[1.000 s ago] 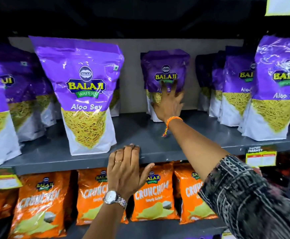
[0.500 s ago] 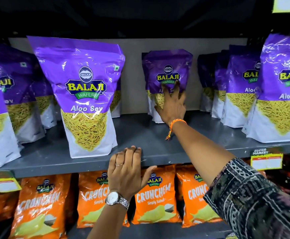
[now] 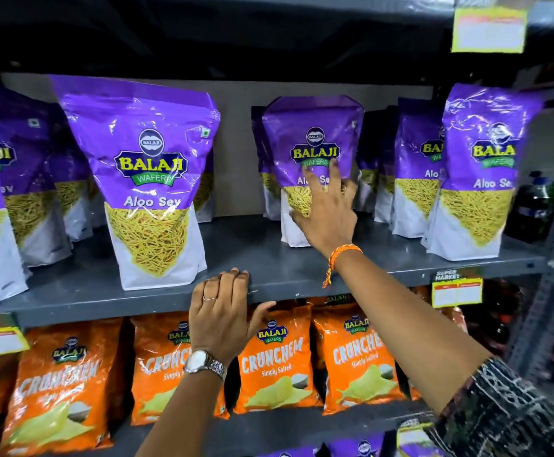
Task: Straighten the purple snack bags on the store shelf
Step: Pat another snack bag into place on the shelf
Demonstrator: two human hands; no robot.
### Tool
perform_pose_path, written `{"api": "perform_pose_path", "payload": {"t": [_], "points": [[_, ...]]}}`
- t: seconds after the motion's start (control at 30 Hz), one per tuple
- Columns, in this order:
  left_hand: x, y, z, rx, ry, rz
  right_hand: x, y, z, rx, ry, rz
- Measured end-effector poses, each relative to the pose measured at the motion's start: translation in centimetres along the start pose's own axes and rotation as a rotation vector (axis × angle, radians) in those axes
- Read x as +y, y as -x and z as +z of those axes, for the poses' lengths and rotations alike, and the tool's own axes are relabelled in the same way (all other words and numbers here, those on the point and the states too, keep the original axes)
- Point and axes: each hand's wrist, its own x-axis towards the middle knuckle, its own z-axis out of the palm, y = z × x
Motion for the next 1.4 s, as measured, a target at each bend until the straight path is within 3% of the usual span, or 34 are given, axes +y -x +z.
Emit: {"api": "perform_pose_path", "payload": {"t": [0.63, 1.2, 1.4], "points": [[1.1, -0.3, -2.4, -0.127, 0.042, -0.098, 1.8, 5.3, -6.6, 0.023, -0.028, -0.060], [1.5, -0.6, -3.2, -0.201, 0.048, -0.163, 2.0, 6.3, -7.0, 0.053, -0.011, -0.084], [1.7, -2.0, -4.7, -0.268, 0.163, -0.226, 1.3, 7.6, -9.8, 0.115, -0.248, -0.067]]}}
